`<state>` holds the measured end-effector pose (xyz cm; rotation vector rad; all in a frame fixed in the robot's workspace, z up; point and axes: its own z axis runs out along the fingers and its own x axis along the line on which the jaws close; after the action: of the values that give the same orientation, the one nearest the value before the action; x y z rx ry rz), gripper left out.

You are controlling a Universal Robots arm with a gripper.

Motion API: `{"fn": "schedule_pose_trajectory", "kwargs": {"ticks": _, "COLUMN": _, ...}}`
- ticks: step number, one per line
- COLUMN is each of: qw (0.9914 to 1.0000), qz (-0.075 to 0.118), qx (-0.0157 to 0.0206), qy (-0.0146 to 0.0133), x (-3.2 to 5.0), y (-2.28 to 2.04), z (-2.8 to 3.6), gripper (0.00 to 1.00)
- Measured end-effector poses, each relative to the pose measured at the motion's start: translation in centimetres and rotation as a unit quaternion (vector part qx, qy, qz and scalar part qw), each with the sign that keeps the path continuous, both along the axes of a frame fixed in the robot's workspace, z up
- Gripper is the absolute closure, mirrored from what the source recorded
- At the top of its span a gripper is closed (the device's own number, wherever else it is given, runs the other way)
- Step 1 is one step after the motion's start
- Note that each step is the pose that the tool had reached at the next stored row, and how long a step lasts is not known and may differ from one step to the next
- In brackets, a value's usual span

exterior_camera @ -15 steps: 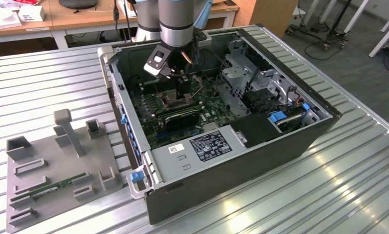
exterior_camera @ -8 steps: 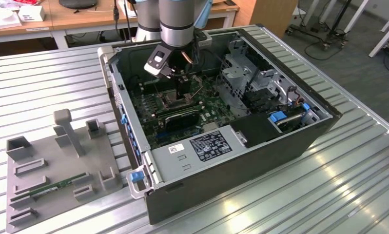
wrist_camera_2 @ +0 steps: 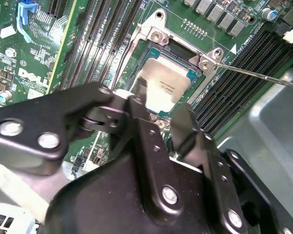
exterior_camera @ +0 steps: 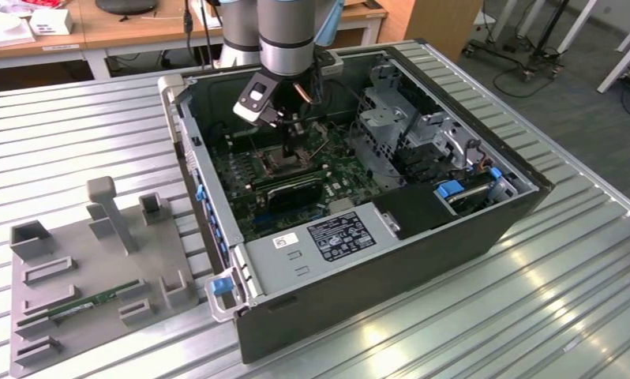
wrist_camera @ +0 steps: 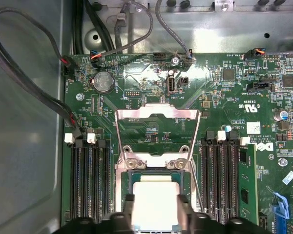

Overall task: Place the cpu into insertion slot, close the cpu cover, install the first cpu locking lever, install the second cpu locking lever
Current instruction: 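Place the cpu into insertion slot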

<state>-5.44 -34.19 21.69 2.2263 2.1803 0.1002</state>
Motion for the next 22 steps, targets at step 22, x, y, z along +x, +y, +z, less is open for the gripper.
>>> {"fn": "schedule_pose_trajectory", "kwargs": {"ticks": 22, "qw": 1.0, "qz": 0.0, "qx": -0.0003, "qy": 0.0002, "x": -0.17, "y": 0.0, "z": -0.05, "gripper": 0.89}}
